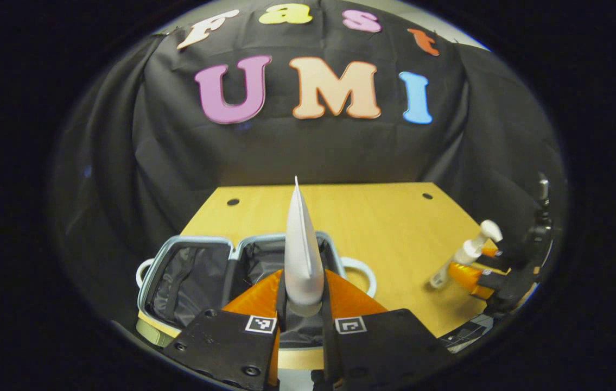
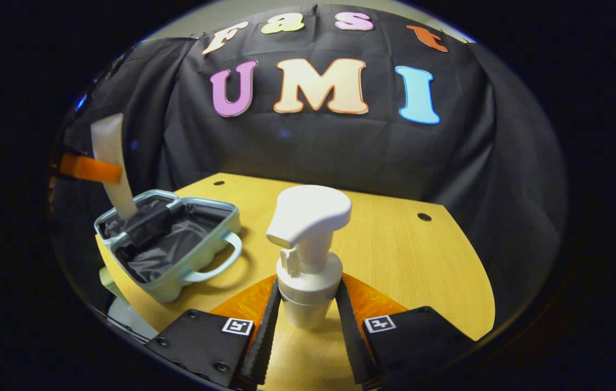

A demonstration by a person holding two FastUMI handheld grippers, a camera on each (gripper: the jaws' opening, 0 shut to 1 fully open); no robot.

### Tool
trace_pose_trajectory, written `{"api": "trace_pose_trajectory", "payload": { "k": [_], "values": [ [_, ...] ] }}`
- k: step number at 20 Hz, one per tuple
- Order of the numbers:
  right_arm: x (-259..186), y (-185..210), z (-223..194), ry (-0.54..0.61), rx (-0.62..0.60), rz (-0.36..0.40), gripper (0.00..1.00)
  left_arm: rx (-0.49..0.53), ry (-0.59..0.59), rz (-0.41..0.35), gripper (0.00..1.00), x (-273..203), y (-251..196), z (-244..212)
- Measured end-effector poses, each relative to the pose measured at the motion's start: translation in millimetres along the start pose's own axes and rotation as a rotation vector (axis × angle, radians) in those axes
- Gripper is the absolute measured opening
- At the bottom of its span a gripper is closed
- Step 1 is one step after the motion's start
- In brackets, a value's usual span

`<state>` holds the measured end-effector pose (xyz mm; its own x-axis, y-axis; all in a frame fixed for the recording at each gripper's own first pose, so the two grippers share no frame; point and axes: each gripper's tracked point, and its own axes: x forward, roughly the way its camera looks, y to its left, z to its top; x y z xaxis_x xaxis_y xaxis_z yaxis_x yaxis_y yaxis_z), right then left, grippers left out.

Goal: First open the suitcase, pack the skin care products into it, and then close the suitcase.

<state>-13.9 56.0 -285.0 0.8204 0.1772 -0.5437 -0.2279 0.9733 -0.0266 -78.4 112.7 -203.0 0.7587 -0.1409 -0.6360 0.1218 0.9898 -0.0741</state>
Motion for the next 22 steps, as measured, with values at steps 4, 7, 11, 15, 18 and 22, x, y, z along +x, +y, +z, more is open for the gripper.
{"api": "trace_pose_trajectory", "payload": {
  "k": [4, 7, 11, 15, 18, 22],
  "values": [
    [-15.3, 12.8, 28.7, -0.042, 0.017, 0.017, 0.58, 0.013, 0.175, 0.05, 0.25, 28.1, 36.4, -42.8],
    [-24.7, 22.9, 41.0, -0.057, 0.017, 0.021, 0.59, -0.004, 0.32, 0.026, 0.25, 46.3, 41.1, -79.5],
    [-34.2, 38.8, 48.7, -0.054, 0.044, 0.039, 0.59, 0.0, 0.428, 0.012, 0.25, 72.9, 42.6, -110.4],
    [-35.7, 51.7, 54.1, -0.046, 0.049, 0.041, 0.59, -0.015, 0.473, -0.007, 0.26, 96.6, 44.1, -117.5],
    [-33.1, 64.5, 60.3, -0.044, 0.059, 0.051, 0.59, -0.014, 0.491, -0.019, 0.25, 109.6, 47.5, -119.5],
    [-24.4, 83.2, 65.0, -0.04, 0.066, 0.069, 0.59, 0.002, 0.506, -0.02, 0.28, 130.0, 50.5, -125.5]
  ]
}}
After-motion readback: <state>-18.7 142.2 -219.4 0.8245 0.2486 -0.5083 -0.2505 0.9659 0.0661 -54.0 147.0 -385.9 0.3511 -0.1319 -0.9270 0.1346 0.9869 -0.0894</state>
